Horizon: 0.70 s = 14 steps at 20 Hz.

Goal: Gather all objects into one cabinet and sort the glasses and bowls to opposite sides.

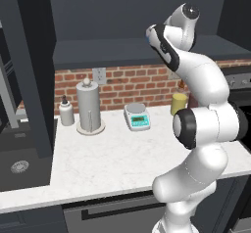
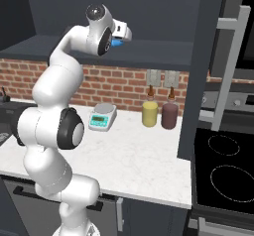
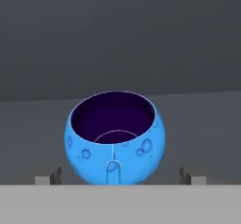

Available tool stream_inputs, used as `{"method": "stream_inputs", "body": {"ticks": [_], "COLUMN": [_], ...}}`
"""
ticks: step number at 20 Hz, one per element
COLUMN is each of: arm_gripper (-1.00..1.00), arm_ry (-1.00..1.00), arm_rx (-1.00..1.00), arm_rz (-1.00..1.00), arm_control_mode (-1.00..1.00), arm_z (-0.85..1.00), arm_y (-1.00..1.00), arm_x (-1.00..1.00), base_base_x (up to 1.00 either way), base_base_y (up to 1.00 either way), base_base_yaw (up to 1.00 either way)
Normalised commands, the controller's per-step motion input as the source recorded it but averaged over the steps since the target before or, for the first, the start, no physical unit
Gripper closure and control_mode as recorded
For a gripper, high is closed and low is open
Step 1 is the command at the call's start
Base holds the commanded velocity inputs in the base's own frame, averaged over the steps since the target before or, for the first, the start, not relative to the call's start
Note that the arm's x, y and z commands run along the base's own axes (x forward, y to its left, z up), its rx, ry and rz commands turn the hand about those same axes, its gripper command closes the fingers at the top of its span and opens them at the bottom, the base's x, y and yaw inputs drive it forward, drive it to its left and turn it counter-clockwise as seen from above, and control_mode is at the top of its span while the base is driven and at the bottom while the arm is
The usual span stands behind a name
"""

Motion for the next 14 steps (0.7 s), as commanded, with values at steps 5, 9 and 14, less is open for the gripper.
{"method": "stream_inputs", "body": {"ticks": [5,9,14], "arm_gripper": [-1.00,-1.00,-1.00], "arm_ry": [0.00,0.00,0.00], "arm_rx": [0.00,0.00,0.00], "arm_rz": [0.00,0.00,0.00], "arm_control_mode": [-1.00,-1.00,-1.00], "arm_z": [-0.13,-0.10,-0.09], "arm_y": [0.00,0.00,0.00], "arm_x": [0.00,0.00,0.01], "base_base_x": [0.00,0.00,0.00], "base_base_y": [0.00,0.00,0.00], "base_base_yaw": [0.00,0.00,0.00]}}
